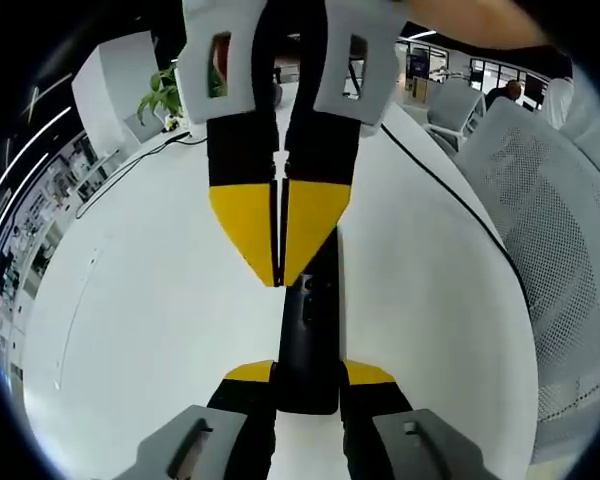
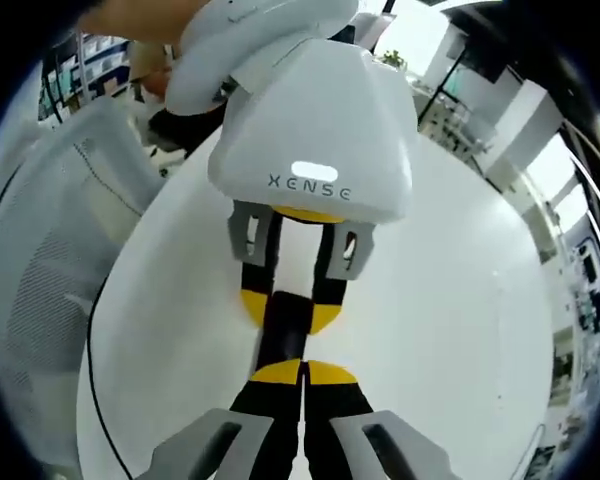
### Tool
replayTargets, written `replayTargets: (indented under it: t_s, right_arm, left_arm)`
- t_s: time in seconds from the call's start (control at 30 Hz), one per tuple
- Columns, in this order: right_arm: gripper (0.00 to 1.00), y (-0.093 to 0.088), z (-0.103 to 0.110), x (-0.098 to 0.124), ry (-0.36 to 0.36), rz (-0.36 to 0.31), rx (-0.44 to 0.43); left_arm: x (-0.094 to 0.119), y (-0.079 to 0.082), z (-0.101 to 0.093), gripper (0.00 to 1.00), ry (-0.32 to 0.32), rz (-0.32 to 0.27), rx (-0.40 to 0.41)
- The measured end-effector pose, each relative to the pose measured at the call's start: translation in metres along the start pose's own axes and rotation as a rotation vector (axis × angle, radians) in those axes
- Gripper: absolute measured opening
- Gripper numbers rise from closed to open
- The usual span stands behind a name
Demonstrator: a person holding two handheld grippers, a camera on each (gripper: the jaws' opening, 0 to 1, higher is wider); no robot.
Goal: Press the specified remote control buttons in sequence, fully releasing each button before pressing the next.
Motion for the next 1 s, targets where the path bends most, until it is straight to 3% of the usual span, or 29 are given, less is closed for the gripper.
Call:
replayTargets:
  t_s: [1.0]
  right_arm:
    - [0.00, -0.005, 0.009, -0.025, 0.057, 0.011, -0.007]
  left_arm:
    - [0.001, -0.001, -0.002, 0.23, 0.001, -0.020, 0.003]
Point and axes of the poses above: the point that each gripper's makers call its tool centre point, and the gripper's own axes: x roughly backward along the fingers, z roughly to its left, y roughly out of its top, the point moved 5 cm from there along x, roughly backward along the fingers, and after that the axes turned 5 degrees about z, right-handed, at the moved point
